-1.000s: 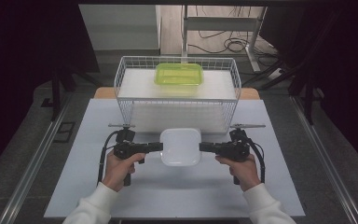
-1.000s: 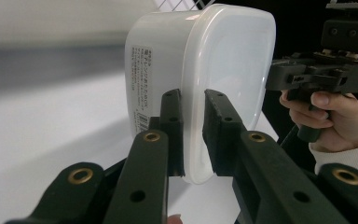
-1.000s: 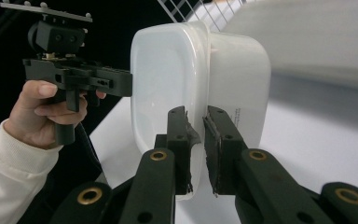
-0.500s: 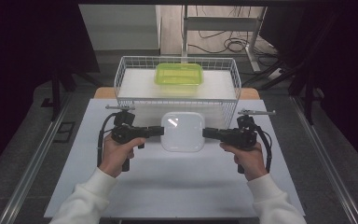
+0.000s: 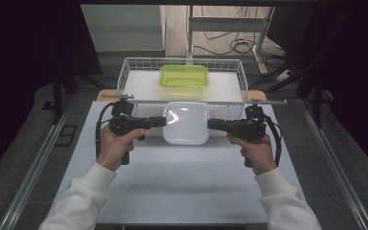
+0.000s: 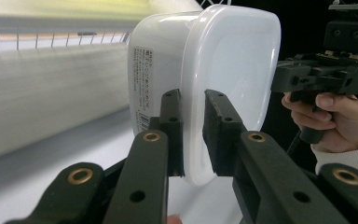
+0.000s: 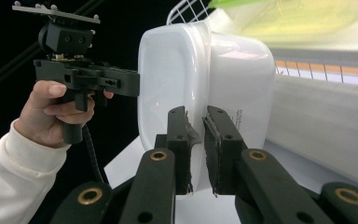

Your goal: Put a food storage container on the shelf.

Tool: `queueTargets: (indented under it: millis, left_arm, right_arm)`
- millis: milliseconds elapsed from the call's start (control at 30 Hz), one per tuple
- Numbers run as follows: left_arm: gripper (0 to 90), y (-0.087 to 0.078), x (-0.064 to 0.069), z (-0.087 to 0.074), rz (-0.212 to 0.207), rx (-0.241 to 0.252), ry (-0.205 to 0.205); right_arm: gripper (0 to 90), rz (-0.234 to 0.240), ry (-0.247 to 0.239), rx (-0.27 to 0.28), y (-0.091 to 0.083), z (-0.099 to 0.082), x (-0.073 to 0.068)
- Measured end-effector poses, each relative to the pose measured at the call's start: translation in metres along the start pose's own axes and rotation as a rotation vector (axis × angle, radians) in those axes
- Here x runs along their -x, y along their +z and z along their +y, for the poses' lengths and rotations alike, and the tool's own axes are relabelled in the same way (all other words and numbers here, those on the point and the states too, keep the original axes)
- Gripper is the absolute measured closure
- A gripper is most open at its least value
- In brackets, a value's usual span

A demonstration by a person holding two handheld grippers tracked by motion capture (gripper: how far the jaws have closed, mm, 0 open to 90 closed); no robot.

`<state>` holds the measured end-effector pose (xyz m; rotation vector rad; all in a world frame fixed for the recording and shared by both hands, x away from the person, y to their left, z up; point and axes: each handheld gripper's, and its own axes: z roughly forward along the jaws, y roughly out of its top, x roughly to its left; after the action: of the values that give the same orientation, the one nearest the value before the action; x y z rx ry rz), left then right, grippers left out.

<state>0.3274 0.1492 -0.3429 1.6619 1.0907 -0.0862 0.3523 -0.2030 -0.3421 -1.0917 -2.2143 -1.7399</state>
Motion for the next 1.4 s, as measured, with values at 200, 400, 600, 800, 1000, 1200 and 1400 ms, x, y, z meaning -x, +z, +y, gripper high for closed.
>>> queueTargets:
  millis: [200, 400, 600, 800, 1000, 1200, 1400]
  left_arm:
    - [78.1, -0.004, 0.004, 0.012, -0.002, 0.013, 0.012]
    - [78.1, -0.008, 0.006, 0.028, 0.002, 0.034, 0.014]
    - [78.2, -0.007, 0.005, 0.042, -0.003, 0.037, 0.019]
    - [78.4, -0.006, 0.002, 0.055, -0.005, 0.035, 0.023]
    - [78.4, -0.005, 0.002, 0.066, -0.006, 0.044, 0.03]
    - [78.5, -0.004, 0.003, 0.08, -0.003, 0.054, 0.04]
    - [78.6, 0.0, -0.002, 0.091, -0.002, 0.059, 0.043]
  right_arm:
    - [80.4, 0.004, -0.011, 0.015, -0.001, 0.011, -0.002]
    - [80.4, 0.004, -0.025, 0.024, -0.001, 0.03, -0.004]
    - [80.3, -0.005, -0.027, 0.028, 0.0, 0.043, -0.001]
    - [80.2, -0.009, -0.024, 0.033, 0.002, 0.053, 0.005]
    - [80.2, -0.016, -0.028, 0.039, 0.002, 0.063, 0.007]
    - [80.1, -0.03, -0.036, 0.043, 0.002, 0.077, 0.008]
    - [80.0, -0.038, -0.039, 0.049, 0.004, 0.089, 0.014]
